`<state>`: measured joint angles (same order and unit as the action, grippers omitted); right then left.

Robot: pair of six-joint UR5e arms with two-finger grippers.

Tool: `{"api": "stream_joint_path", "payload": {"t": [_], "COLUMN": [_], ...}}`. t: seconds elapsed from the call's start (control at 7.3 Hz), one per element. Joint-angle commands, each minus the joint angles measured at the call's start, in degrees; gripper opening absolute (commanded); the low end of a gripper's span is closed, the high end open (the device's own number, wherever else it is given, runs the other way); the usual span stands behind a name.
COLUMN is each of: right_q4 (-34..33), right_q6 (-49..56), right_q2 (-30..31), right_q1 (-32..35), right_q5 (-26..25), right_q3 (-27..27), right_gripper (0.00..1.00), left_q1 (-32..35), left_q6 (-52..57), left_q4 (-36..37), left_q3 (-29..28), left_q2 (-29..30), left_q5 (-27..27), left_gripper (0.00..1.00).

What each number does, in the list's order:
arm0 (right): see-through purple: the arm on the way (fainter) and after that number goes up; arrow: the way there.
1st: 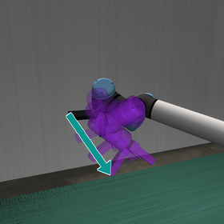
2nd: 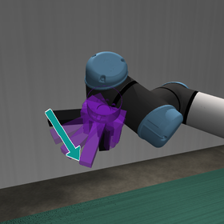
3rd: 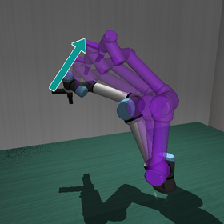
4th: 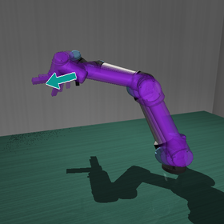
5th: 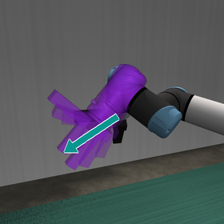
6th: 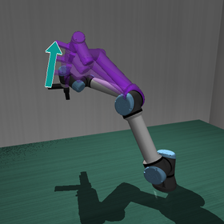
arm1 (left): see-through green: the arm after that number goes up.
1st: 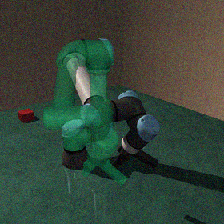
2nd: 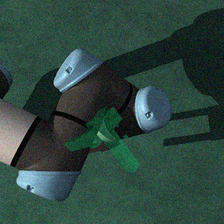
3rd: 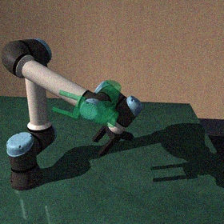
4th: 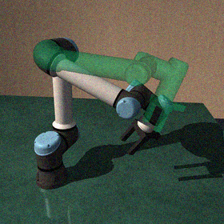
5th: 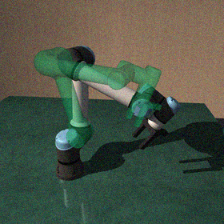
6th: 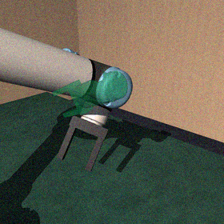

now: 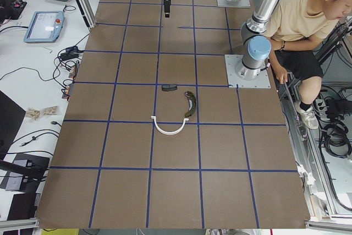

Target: Place bearing gear from tray to pile

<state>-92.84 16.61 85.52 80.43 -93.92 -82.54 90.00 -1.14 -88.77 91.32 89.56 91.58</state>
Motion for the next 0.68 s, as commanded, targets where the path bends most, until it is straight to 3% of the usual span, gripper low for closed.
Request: {"api": "stream_joint_path", "payload": {"t": [0.0, 0.27, 0.55], "right_q4": [-0.1, -1.3, -5.3], "right_q6": [23.6, 37.7, 43.1], "right_q2": [0.2, -1.8, -9.2], "right_q1": [-15.4, -31.5, -39.6], "right_q5": [1.0, 3.1, 3.7], "right_q3": [0.7, 1.1, -0.2], "right_gripper": [0.97, 1.0, 1.0], "left_q1": [0.0, 0.0, 0.0], "left_q6": [0.0, 0.0, 0.0], "left_q4": [0.0, 0.0, 0.0], "left_q3": [0.0, 0.0, 0.0], "left_q2": [0.0, 0.0, 0.0], "left_q5": [0.0, 0.0, 0.0], "left_gripper": [1.0, 1.0, 1.0]}}
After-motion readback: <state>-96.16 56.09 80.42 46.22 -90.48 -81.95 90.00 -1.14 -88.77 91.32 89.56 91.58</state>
